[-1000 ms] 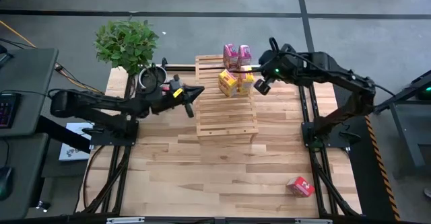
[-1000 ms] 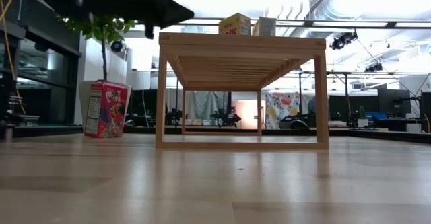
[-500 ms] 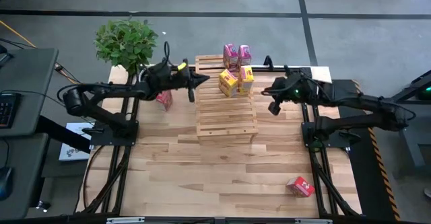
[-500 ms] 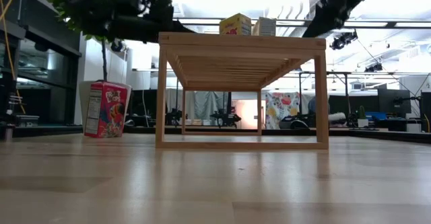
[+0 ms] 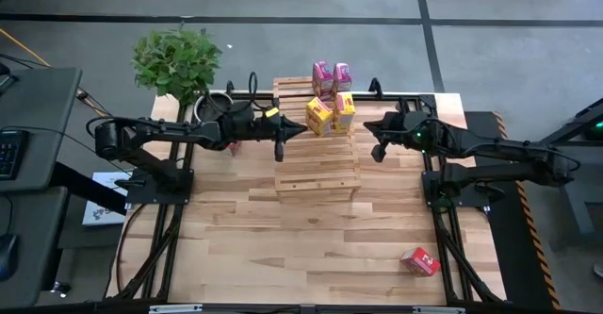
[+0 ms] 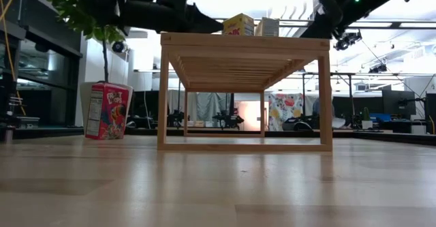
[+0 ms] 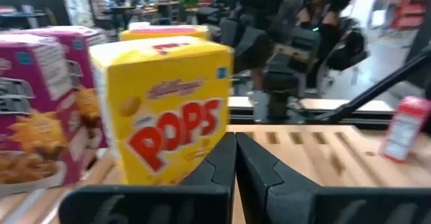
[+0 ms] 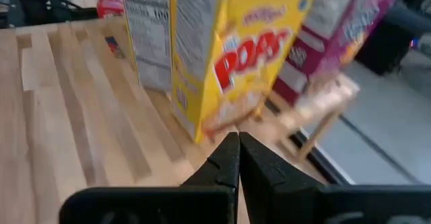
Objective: Stack cereal on shelf
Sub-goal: Adjust the yellow cereal box on the shelf
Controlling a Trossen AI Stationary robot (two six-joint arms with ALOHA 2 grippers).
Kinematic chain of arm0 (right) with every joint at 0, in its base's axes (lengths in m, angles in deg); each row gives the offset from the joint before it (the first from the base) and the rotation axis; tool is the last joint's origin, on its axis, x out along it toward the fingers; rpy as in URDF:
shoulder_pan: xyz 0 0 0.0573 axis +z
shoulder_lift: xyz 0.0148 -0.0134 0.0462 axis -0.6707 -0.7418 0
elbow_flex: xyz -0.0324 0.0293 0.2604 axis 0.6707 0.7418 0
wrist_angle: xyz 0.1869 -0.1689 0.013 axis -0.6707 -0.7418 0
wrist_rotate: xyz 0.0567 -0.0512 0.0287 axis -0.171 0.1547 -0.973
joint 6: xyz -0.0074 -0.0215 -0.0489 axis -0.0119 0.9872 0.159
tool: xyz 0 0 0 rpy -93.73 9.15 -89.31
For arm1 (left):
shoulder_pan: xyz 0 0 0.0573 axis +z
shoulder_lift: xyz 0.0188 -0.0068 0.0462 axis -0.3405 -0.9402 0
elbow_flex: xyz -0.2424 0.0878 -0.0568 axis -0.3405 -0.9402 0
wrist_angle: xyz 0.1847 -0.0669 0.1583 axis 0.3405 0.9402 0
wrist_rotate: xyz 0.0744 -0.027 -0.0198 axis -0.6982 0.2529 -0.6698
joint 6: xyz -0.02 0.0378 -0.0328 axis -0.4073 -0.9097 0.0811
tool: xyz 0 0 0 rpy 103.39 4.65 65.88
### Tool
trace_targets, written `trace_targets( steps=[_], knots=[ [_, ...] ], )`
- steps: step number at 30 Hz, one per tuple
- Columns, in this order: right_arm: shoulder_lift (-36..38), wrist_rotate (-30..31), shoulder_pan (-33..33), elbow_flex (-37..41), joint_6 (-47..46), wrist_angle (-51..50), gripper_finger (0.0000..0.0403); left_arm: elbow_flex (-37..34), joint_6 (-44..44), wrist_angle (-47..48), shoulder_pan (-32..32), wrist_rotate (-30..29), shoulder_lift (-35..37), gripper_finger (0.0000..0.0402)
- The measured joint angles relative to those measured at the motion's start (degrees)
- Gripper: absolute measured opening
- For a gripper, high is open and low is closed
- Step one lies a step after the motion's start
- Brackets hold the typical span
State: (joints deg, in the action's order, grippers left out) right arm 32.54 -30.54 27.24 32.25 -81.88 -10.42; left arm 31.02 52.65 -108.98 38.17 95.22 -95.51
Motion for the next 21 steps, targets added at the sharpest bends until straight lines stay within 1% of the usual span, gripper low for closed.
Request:
trace_targets(
  steps=[2, 6, 9, 16, 21],
  knots=[
    [-1.9, 0.1, -0.2, 0.0, 1.5, 3.1, 0.0000, 0.5, -0.9, 0.9, 0.4, -1.3, 0.0, 0.0000],
    [-7.3, 0.2, -1.6, 0.0, 4.8, 10.0, 0.0000, 2.2, -2.7, 4.6, 2.4, -1.9, 0.0, 0.0000],
    [-9.6, 0.2, -2.6, 0.0, 5.5, 10.9, 0.0000, 2.8, -2.7, 5.8, 4.0, -1.7, 0.0, 0.0000],
    [-10.6, -0.3, -3.7, 0.0, 5.6, 11.5, 0.0000, 2.8, -2.9, 8.2, 4.8, -1.4, 0.0, 0.0000],
    [-10.6, -2.5, -3.7, 0.0, 5.5, 13.0, 0.0000, 2.8, -2.9, 8.4, 4.5, -0.9, -0.1, 0.0000]
  ],
)
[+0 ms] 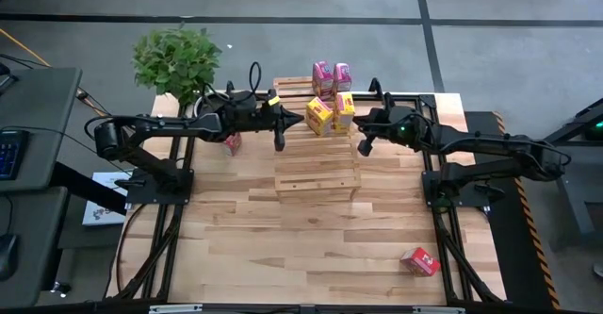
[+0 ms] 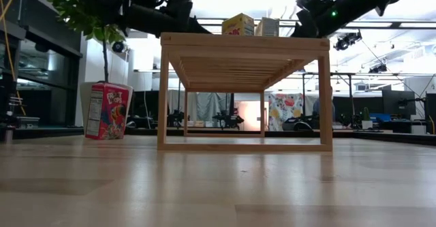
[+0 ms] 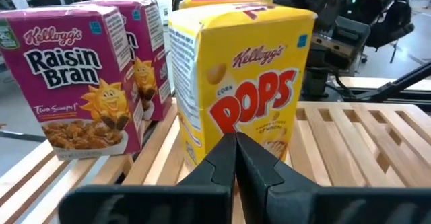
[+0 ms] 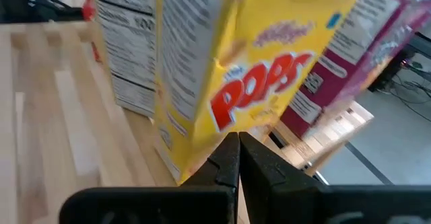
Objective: Stack cereal on shelf
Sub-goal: Adjust the yellow cereal box on the shelf
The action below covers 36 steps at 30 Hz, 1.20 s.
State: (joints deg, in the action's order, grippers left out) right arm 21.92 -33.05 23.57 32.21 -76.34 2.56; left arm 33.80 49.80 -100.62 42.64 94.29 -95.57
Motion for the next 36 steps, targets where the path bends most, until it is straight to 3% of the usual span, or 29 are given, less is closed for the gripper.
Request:
trace_targets(
  steps=[9, 16, 36],
  knots=[
    [0.0, -0.3, 0.0, 0.0, 0.0, 0.7, 0.0000, 0.0, 1.4, -0.9, -1.5, -0.6, -0.3, 0.0000],
    [0.0, -1.9, 0.0, 0.0, -0.1, 1.2, 0.0000, 1.1, 2.7, -3.7, -2.5, -3.2, -5.8, 0.0000],
    [0.0, -7.2, 0.2, 0.0, -0.1, 0.9, 0.0000, 6.2, -0.5, -0.6, 1.5, -3.0, -6.3, 0.0000]
  ],
)
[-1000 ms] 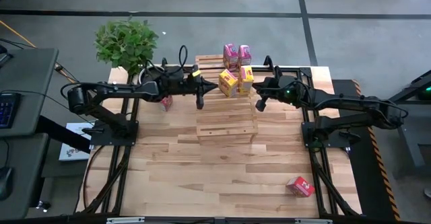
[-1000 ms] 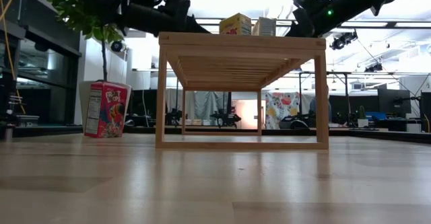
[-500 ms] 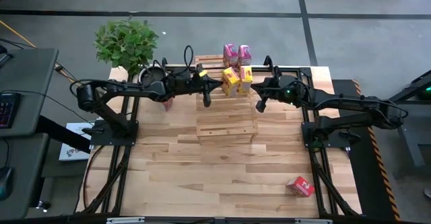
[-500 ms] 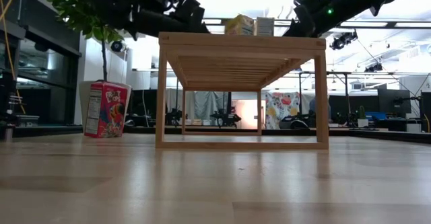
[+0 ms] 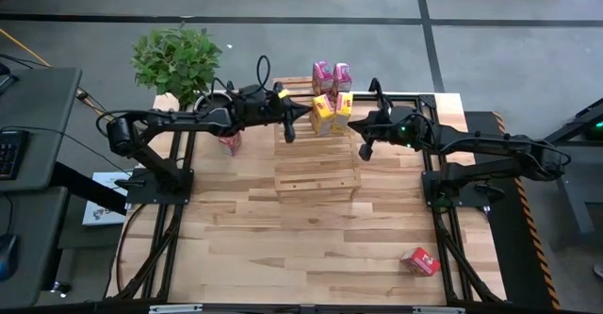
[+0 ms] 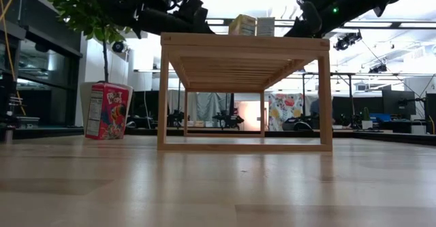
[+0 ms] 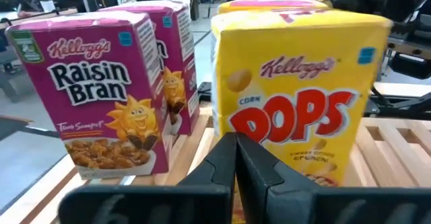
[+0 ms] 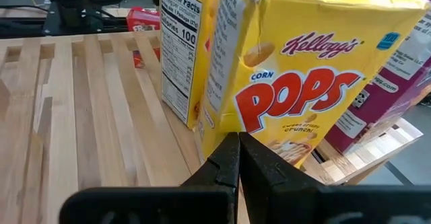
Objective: Stack cereal on shelf
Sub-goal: Adjust the yellow cereal box on the shelf, then put the top red cereal box on the shelf
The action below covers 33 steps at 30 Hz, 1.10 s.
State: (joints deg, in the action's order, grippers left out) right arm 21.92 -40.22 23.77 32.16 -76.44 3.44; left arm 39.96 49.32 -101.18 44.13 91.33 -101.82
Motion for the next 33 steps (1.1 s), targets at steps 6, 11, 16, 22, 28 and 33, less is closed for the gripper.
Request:
trace_targets(
  steps=[6, 11, 16, 22, 28, 33],
  knots=[
    [0.0, -2.2, 0.0, 0.0, 0.3, 0.0, 0.0000, 0.0, -1.3, 0.0, 0.2, 0.8, 0.0, 0.0000],
    [0.0, -3.3, 0.0, 0.0, 0.4, 0.0, 0.0000, 0.0, -1.6, -0.3, 0.2, 0.8, 0.0, 0.0000],
    [0.0, -6.6, 0.0, 0.0, 1.5, 0.0, 0.0000, 0.0, -2.9, -0.4, 0.5, 0.8, 0.0, 0.0000],
    [0.1, -10.1, 0.0, 0.0, 1.7, 0.0, 0.0000, 0.0, -2.9, -0.4, 2.2, 0.6, 0.0, 0.0000],
    [2.6, -14.1, 0.0, 0.0, 1.9, -2.7, 0.0000, -0.1, -3.7, 2.5, 2.5, 2.1, 4.3, 0.0000],
    [7.9, -14.3, 0.0, 0.0, 1.2, -8.3, 0.0000, 0.0, -4.4, 17.0, -0.5, 3.1, 14.3, 0.0000]
  ],
)
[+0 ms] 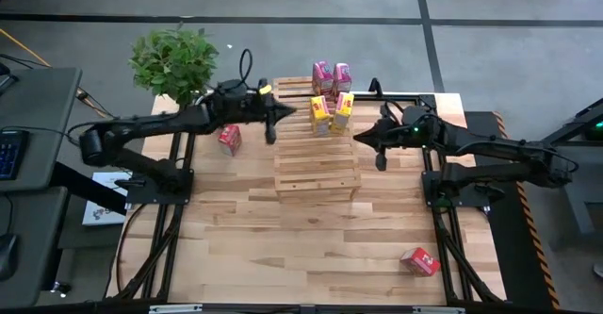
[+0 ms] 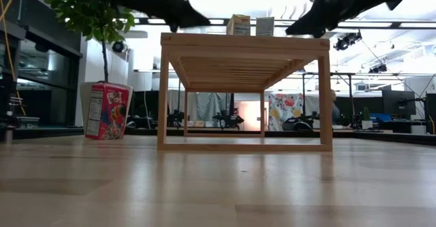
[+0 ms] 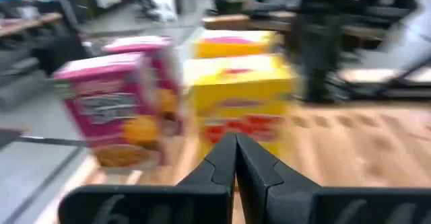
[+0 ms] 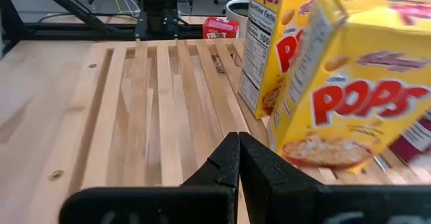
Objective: Stack cereal on shelf
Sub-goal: Put the top red cereal box on the shelf
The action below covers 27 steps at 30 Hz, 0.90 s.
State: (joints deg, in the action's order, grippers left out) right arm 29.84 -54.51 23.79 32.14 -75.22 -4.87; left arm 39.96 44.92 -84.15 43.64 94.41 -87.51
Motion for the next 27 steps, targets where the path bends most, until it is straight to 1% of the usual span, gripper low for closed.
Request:
trace_targets(
  steps=[4, 6, 10, 14, 17, 19, 24, 27],
  knots=[
    [3.6, 0.0, 0.0, 0.0, -2.5, -3.0, 0.0000, 0.0, -0.5, 10.9, -5.9, 0.4, 6.5, 0.0000],
    [4.6, 0.0, 0.0, 0.0, -3.7, -3.9, 0.0000, 0.0, -0.1, 16.1, -9.4, -0.8, 8.4, 0.0000],
    [5.3, 0.6, 0.0, 0.0, -5.3, -4.0, 0.0000, -0.1, 2.8, 22.3, -16.1, -11.1, 11.7, 0.0008],
    [5.3, 1.6, 0.0, 0.0, -6.0, -4.1, 0.0000, -0.1, 5.7, 27.6, -21.8, -20.8, 13.6, 0.0029],
    [5.3, 1.6, 0.0, 0.0, -6.0, -4.1, 0.0000, -0.1, 9.2, 31.8, -25.8, -26.9, 14.6, 0.0057],
    [5.3, 1.6, 0.0, 0.0, -6.0, -4.1, 0.0000, -0.1, 13.1, 35.3, -28.0, -29.6, 15.1, 0.0082],
    [5.3, 1.7, 0.0, 0.0, -5.9, -4.1, 0.0000, -0.3, 26.3, 43.1, -33.7, -32.3, 15.5, 0.0154],
    [5.3, 1.7, 0.0, 0.0, -5.9, -4.2, 0.0000, -1.6, 34.7, 46.4, -38.1, -36.1, 15.5, 0.0189]
  ],
)
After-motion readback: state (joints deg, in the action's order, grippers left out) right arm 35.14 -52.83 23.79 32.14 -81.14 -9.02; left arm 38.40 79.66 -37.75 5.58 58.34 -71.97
